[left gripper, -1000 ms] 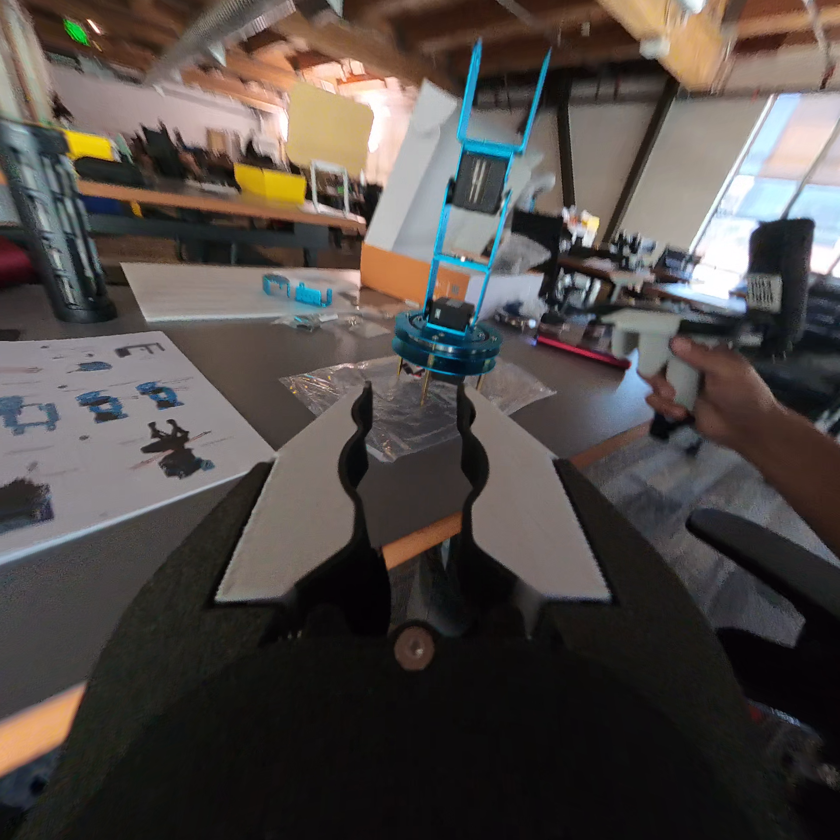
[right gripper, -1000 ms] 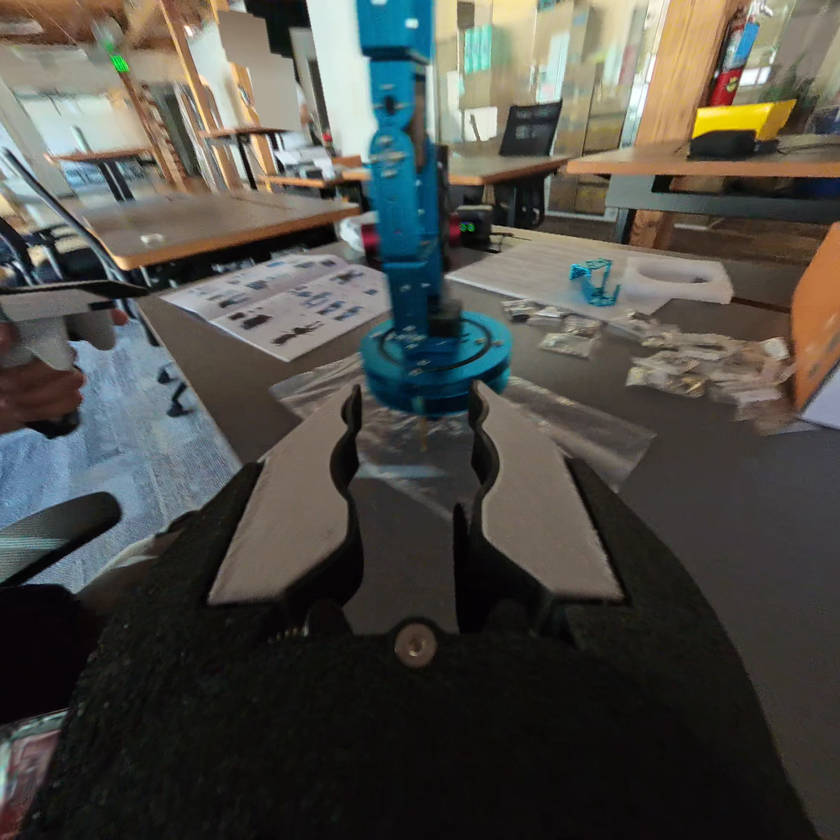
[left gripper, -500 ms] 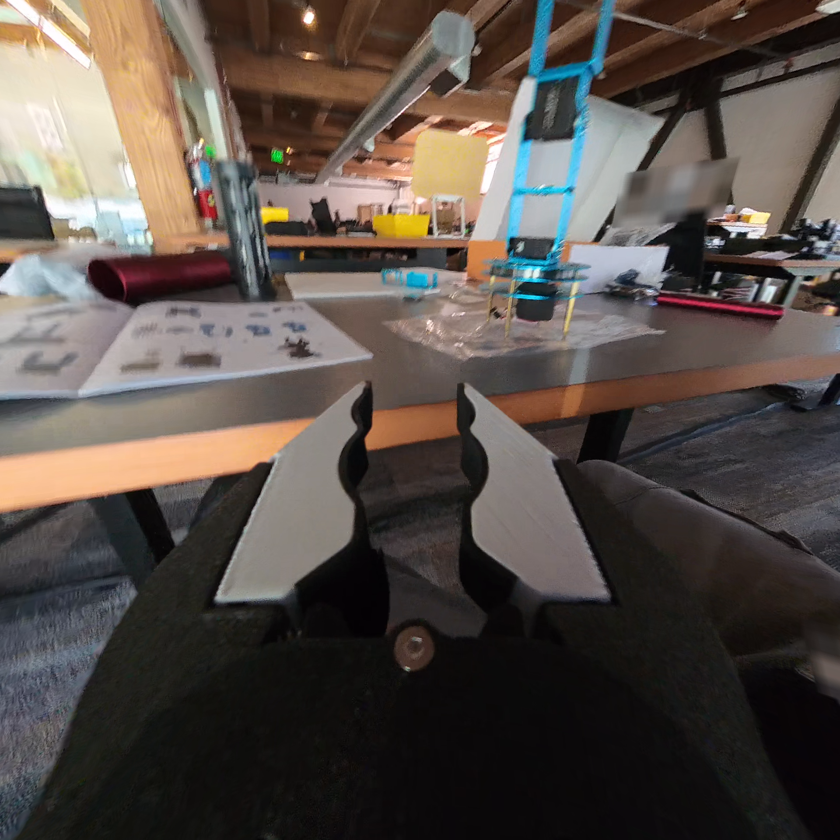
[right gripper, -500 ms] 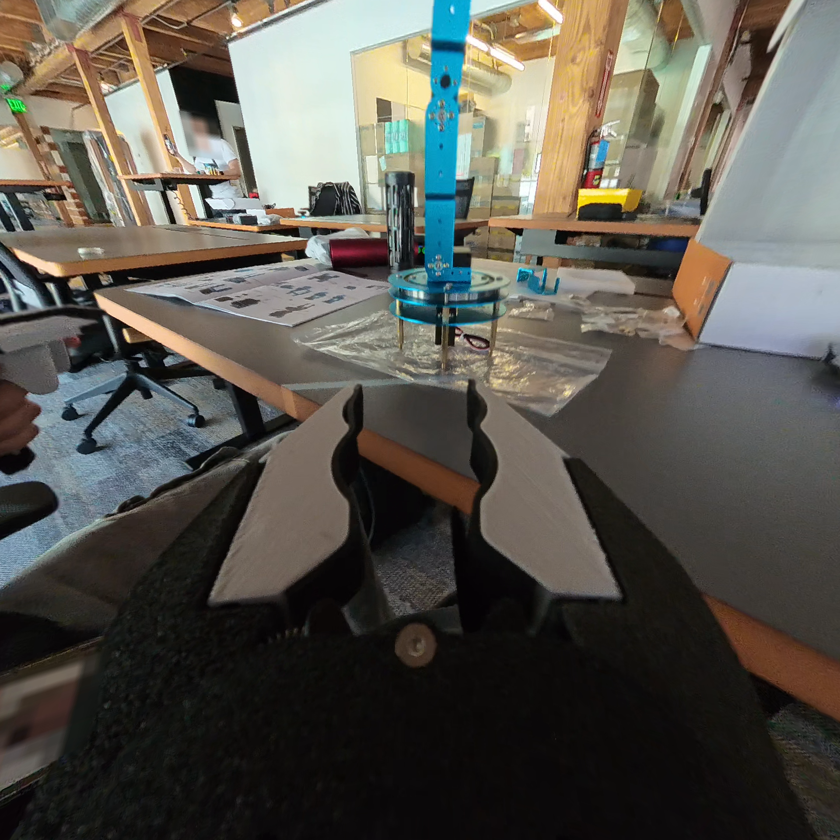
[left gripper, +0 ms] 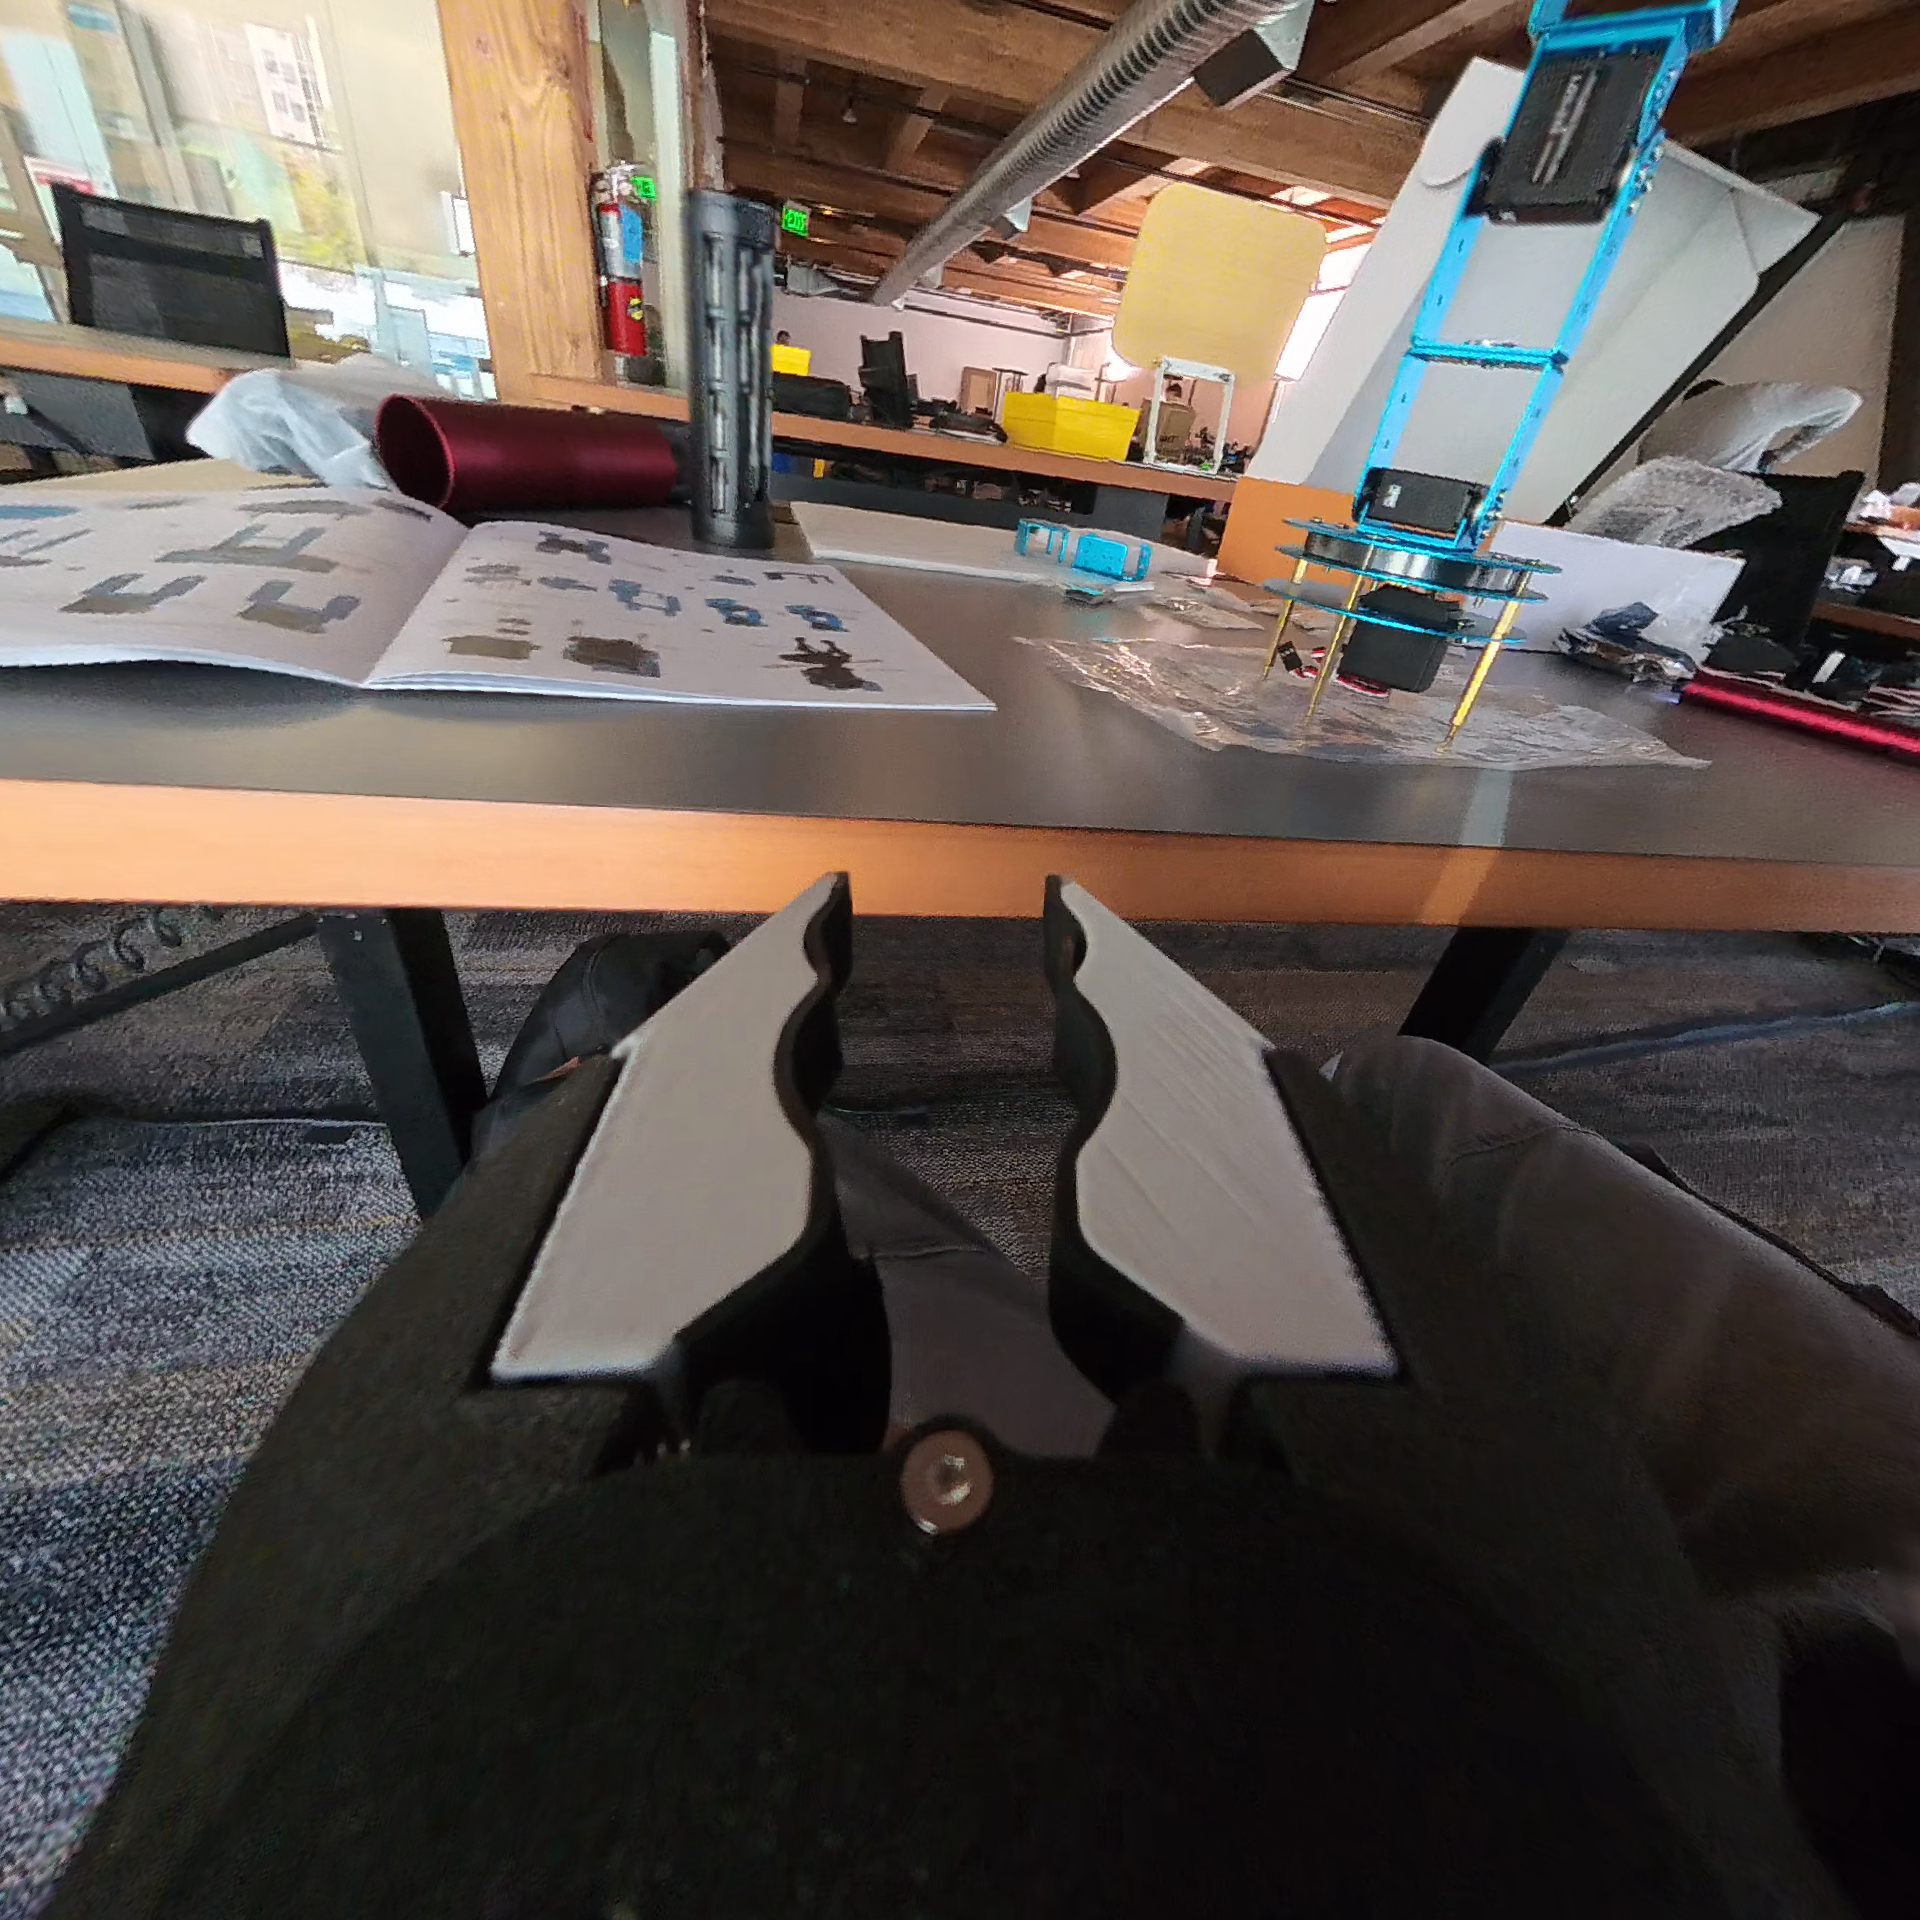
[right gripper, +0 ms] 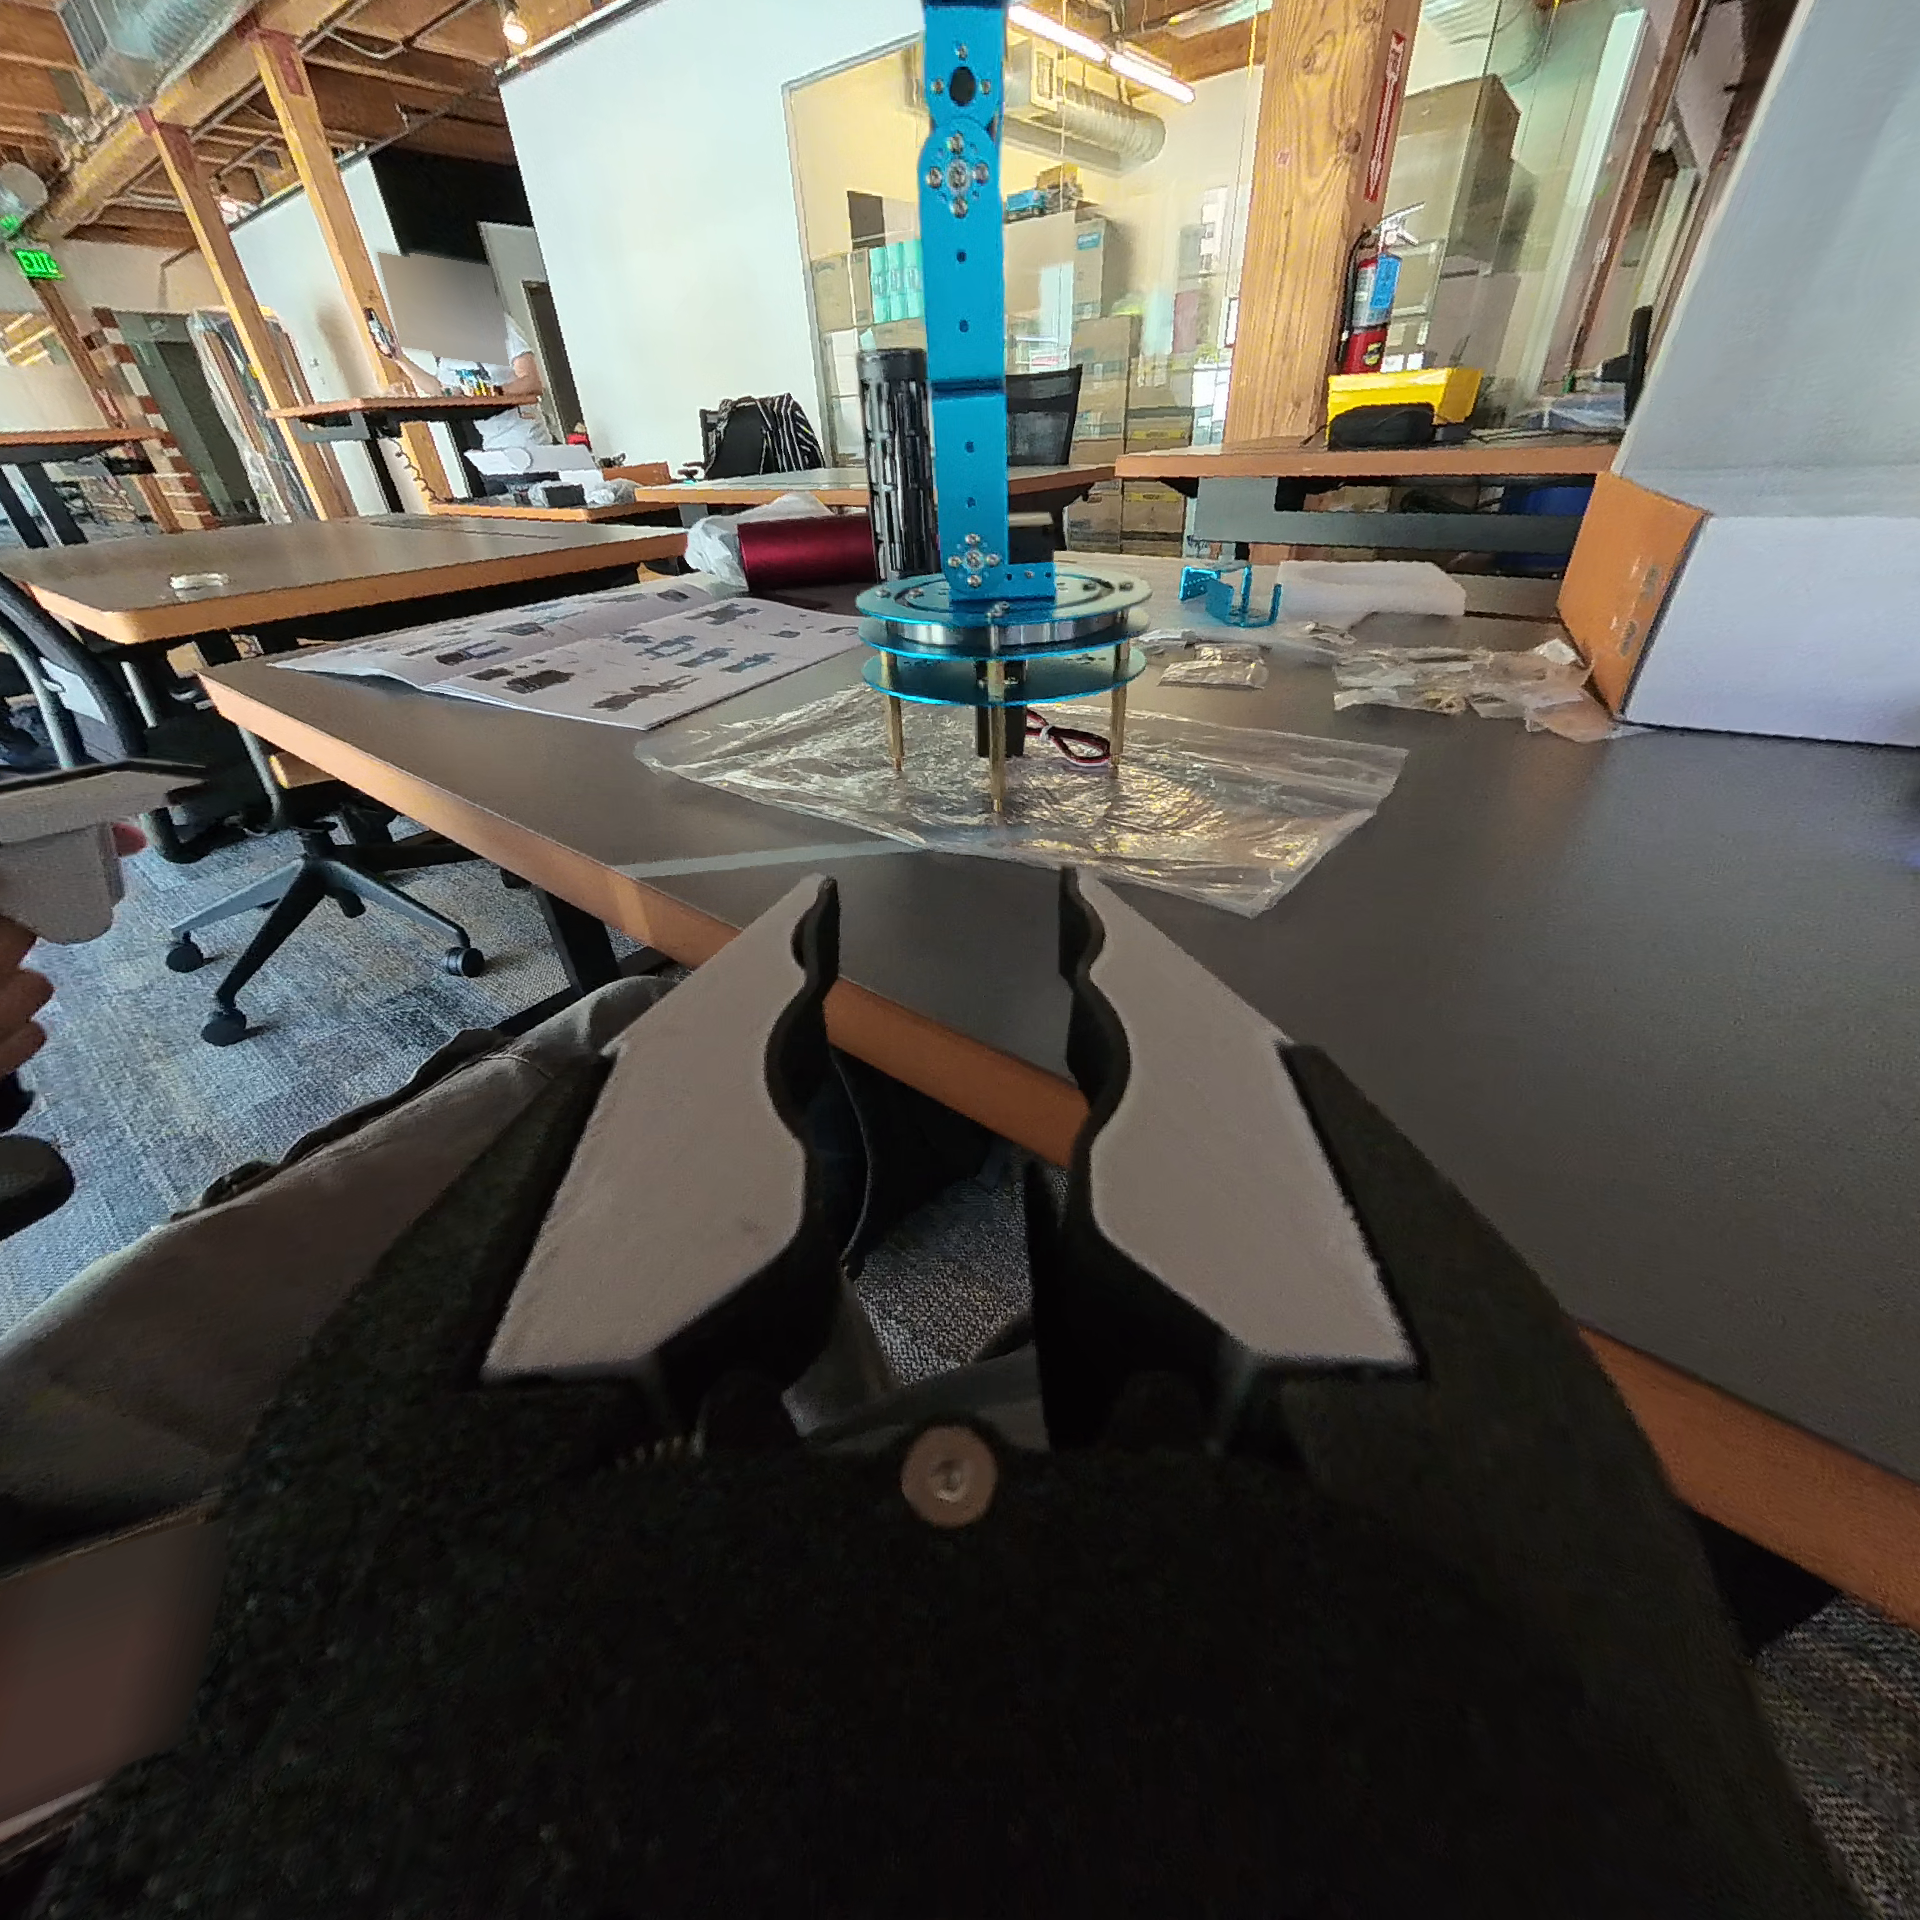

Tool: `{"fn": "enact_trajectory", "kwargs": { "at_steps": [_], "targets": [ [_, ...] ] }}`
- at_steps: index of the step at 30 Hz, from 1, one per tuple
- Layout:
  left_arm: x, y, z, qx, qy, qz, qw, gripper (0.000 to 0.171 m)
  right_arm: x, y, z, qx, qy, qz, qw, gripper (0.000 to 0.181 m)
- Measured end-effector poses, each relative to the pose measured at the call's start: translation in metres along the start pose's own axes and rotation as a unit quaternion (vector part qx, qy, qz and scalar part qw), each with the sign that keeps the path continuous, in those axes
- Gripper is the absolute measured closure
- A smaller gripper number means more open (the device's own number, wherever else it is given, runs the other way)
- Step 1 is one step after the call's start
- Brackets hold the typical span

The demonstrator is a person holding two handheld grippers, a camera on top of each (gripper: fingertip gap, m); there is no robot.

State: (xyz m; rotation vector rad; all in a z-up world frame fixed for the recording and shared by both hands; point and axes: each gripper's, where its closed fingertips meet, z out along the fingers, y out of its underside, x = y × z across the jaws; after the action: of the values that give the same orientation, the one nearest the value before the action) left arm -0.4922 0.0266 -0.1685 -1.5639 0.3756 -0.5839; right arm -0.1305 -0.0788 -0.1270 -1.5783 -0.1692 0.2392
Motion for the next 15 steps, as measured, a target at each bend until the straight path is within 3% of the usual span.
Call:
{"fn": "enact_trajectory", "kwargs": {
  "at_steps": [4, 8, 12, 15],
  "targets": [
    [-0.016, 0.004, -0.011, -0.019, -0.023, -0.005, 1.0, 0.135, -0.007, -0.012, 0.003, 0.006, -0.019, 0.011, 1.0, 0.137],
    [-0.037, -0.002, -0.009, -0.044, -0.025, -0.014, 0.999, 0.135, 0.008, -0.039, 0.014, 0.025, -0.002, 0.015, 1.0, 0.135],
    [-0.059, -0.034, 0.016, -0.06, -0.005, -0.018, 0.998, 0.135, 0.032, -0.059, 0.044, -0.001, 0.016, -0.022, 1.0, 0.128],
    [-0.075, -0.068, 0.055, -0.089, 0.015, 0.011, 0.996, 0.135, 0.056, -0.071, 0.075, -0.007, 0.025, -0.042, 0.999, 0.128]
  ]
}}
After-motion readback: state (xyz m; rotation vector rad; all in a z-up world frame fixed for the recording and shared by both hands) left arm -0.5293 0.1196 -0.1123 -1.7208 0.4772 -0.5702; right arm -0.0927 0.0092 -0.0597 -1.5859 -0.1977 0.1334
